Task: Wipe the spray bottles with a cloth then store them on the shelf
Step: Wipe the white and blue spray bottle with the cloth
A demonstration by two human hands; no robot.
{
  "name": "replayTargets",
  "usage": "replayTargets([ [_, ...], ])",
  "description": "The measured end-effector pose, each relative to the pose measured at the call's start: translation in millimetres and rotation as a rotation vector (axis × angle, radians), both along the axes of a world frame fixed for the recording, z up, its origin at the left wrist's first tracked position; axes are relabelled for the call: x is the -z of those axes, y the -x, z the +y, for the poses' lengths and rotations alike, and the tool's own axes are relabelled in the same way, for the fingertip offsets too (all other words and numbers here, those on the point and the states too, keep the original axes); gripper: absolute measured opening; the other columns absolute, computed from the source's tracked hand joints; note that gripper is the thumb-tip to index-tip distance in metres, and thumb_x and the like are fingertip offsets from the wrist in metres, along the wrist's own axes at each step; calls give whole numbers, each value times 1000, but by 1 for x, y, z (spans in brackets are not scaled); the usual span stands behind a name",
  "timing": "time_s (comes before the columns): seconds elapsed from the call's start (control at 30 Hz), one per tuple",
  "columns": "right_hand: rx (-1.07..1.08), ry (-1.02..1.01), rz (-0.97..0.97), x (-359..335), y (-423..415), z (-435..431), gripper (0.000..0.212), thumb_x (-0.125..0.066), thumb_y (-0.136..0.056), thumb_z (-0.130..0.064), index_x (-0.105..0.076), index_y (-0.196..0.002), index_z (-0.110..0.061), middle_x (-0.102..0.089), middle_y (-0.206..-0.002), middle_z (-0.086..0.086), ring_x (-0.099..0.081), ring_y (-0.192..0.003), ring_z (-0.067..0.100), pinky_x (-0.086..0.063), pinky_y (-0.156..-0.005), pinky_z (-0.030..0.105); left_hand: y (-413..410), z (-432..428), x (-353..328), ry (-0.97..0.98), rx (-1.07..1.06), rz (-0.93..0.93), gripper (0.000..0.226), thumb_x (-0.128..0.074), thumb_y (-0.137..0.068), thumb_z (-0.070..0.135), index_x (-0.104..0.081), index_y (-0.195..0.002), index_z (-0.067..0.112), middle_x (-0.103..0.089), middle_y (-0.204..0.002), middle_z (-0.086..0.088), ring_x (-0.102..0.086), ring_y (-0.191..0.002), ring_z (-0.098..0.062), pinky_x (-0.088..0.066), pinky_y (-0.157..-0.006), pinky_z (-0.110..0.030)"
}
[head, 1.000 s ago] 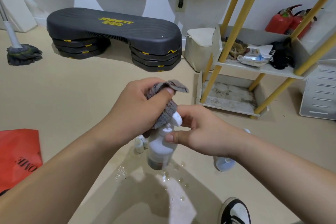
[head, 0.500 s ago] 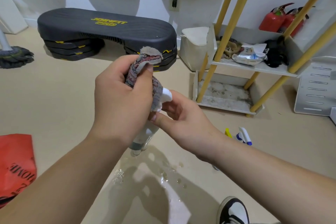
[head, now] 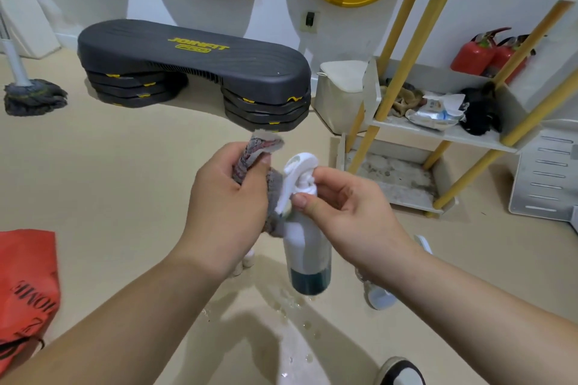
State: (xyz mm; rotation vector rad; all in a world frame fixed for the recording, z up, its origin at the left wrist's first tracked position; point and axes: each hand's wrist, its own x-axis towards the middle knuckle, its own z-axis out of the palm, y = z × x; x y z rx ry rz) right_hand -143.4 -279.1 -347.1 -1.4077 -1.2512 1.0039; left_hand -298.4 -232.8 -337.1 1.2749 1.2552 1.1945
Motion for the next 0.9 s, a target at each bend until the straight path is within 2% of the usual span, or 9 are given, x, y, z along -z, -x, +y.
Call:
replayTargets([
  [0.13,16,44,4,-5,-11,1,10,-65,-101,-12,-72,-98,-4,-68,-99,27,-59,-83,14,-45,-79,34,22,22,-4,16,-172,-126,26,-58,-106,28,-64,-83,18,-61,-61,-6,-58,-42,-34,-40,-40,-29],
  [0.23,-20,105,-6,-3,-11,-1,14,-64,-102,-13,-73,-101,-3,-72,-102,24,-62,-86,15,-46,-81,32,25,21,-20,48,-169,-144,23,-54,-107,34,-57,-93,15,-61,-68,-2,-56,-38,-17,-37,-36,-22],
  [0.33,-32,101,-48,2,-5,1,26,-66,-98,-23,-69,-102,2,-67,-106,32,-64,-87,36,-51,-79,47,12,-3,-29,-12,-45,31,26,-43,-110,41,-54,-98,20,-60,-80,5,-58,-50,1,-43,-40,-15],
  [0.4,-38,85,-43,4,1,2,37,-65,-95,-28,-64,-102,8,-62,-105,39,-62,-83,44,-50,-75,59,3,-18,-19,-116,148,234,28,-35,-105,45,-52,-93,27,-58,-91,4,-60,-76,-5,-55,-69,-28],
  [0.47,-41,66,-51,3,4,1,27,-62,-98,-20,-64,-99,8,-63,-98,39,-58,-77,29,-49,-70,52,-3,-29,-5,-82,281,315,31,-30,-95,46,-55,-98,29,-64,-94,1,-64,-90,-22,-55,-81,-52],
  [0.6,-19,59,-66,0,3,-1,15,-58,-102,-6,-67,-97,4,-68,-97,32,-62,-79,27,-51,-77,42,-8,-32,4,-19,256,217,34,-35,-108,43,-57,-94,22,-62,-77,7,-60,-76,-15,-48,-69,-38],
  [0.67,-22,79,-41,-2,0,1,19,-61,-101,-10,-65,-102,9,-67,-102,35,-65,-87,48,-56,-86,57,-9,-28,4,50,222,129,33,-35,-111,31,-61,-95,17,-65,-81,6,-60,-76,-9,-46,-69,-30],
  [0.73,-34,112,-49,-2,-3,2,29,-65,-97,-18,-63,-103,10,-64,-105,38,-60,-99,56,-50,-92,67,-7,-22,5,140,228,127,33,-37,-111,28,-64,-97,15,-68,-83,4,-61,-75,-9,-47,-68,-27],
  [0.9,-123,162,-101,-4,-9,-2,14,-61,-102,-11,-74,-103,-10,-73,-101,20,-64,-88,19,-48,-82,34,7,-2,-6,407,270,113,28,-46,-99,17,-57,-75,13,-51,-71,-18,-51,-44,-26,-28,-51,-28],
])
